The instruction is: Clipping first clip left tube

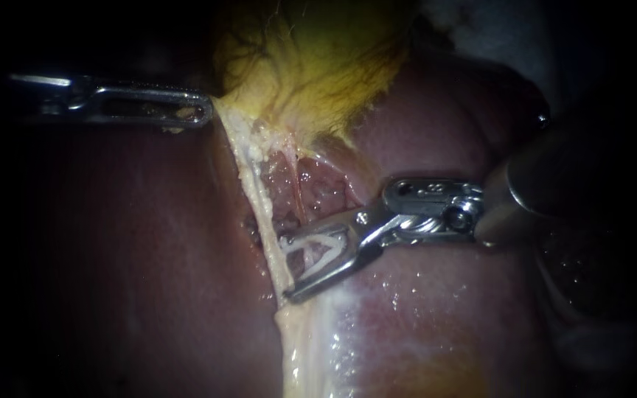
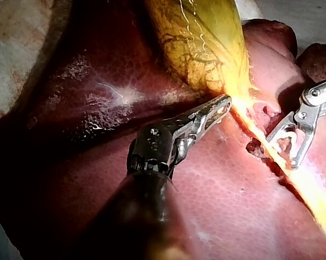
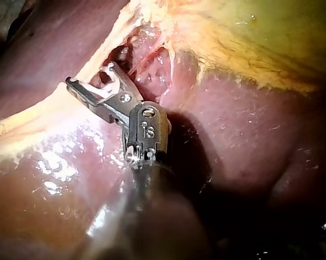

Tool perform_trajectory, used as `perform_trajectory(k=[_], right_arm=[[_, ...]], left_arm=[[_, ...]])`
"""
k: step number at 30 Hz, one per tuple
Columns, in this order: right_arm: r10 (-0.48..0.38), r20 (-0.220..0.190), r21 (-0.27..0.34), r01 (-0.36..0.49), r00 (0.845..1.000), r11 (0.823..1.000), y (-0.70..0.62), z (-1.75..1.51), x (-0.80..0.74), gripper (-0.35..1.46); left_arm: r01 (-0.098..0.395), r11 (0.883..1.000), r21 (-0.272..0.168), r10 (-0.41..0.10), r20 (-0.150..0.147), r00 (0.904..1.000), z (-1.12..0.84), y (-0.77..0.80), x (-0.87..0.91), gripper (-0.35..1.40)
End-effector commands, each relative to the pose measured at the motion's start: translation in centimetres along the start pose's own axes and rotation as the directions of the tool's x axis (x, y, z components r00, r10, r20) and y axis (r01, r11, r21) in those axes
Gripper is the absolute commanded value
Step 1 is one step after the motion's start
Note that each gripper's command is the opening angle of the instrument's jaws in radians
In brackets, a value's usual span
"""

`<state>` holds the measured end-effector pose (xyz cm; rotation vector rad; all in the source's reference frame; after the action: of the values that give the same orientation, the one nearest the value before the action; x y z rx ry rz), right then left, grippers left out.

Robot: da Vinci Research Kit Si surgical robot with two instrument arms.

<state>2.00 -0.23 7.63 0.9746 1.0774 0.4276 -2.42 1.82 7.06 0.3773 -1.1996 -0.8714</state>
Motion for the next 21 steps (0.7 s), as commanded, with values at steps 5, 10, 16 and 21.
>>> perform_trajectory(k=[5, 10, 16, 21], right_arm=[[-0.003, -0.010, 0.039, 0.003, 1.000, 0.999, 0.01, 0.08, 0.04, 0.58], [-0.009, -0.016, 0.082, 0.010, 1.000, 0.997, -0.01, 0.13, 0.06, 0.58], [-0.023, -0.035, 0.145, 0.028, 0.999, 0.989, -0.06, 0.21, 0.09, 0.56], [-0.032, -0.044, 0.188, 0.040, 0.999, 0.981, -0.13, 0.27, 0.10, 0.55]], left_arm=[[0.000, 1.000, 0.000, 0.000, 0.000, 1.0000, 0.00, 0.00, 0.00, -0.35], [0.000, 1.000, 0.000, 0.000, 0.000, 1.0000, 0.00, 0.00, 0.00, -0.35], [0.000, 1.000, 0.000, 0.000, 0.000, 1.0000, 0.00, 0.00, 0.00, -0.35], [0.000, 1.000, 0.000, 0.000, 0.000, 1.0000, -0.01, 0.00, 0.00, -0.35]])
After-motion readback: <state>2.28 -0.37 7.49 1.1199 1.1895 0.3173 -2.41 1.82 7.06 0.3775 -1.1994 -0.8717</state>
